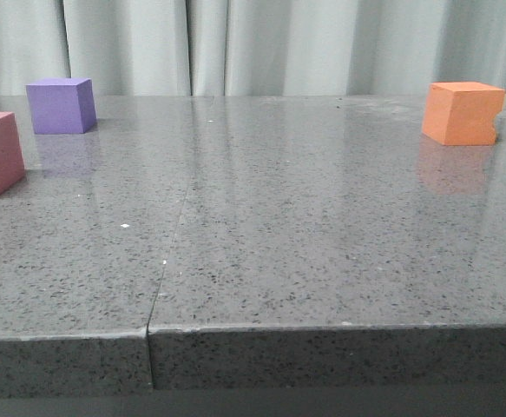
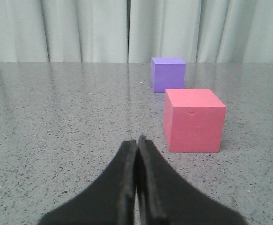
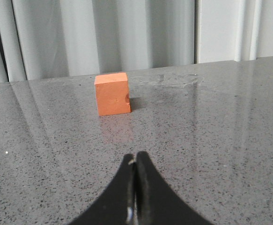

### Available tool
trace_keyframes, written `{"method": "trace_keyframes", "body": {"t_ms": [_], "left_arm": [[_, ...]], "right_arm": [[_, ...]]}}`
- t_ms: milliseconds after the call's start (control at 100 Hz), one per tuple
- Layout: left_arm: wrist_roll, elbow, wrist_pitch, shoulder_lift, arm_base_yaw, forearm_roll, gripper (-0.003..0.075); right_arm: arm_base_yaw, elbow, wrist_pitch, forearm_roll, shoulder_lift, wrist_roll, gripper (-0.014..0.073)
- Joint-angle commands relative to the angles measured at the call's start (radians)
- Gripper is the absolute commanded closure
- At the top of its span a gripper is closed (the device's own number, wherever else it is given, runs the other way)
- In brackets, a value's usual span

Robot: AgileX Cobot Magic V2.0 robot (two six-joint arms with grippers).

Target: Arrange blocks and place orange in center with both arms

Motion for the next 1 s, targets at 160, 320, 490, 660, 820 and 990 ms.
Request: {"method": "trace_keyframes", "body": {"t_ms": [160, 320, 490, 660, 820, 990], "left_arm": [[-0.001, 0.040, -0.077, -0.029, 0.002, -0.009, 0.0741], [-0.001, 0.040, -0.077, -0.029, 0.002, -0.009, 0.0741], [-0.001, 0.040, -0.077, -0.029, 0.002, -0.009, 0.0741], [-0.001, 0.040, -0.077, -0.029, 0.002, -0.009, 0.0741], [-0.001, 0.040, -0.077, -0.029, 0.002, -0.009, 0.0741], [-0.001, 0.040, -0.077, -0.029, 0.002, -0.009, 0.0741]], "right_arm": [[-0.004, -0.017, -0.083, -0.002, -0.022, -0.001, 0.0663], [-0.004, -0.017, -0.110, -0.002, -0.022, -0.001, 0.0663], [-0.004, -0.029, -0.107, -0.002, -0.022, -0.001, 0.0662], [-0.004, -0.107, 0.007, -0.002, 0.005, -0.001, 0.0662], [-0.004, -0.216, 0.149, -0.002, 0.094, -0.001, 0.0662], [-0.004, -0.329, 0.242, -0.002, 0.228, -0.001, 0.0662]]}}
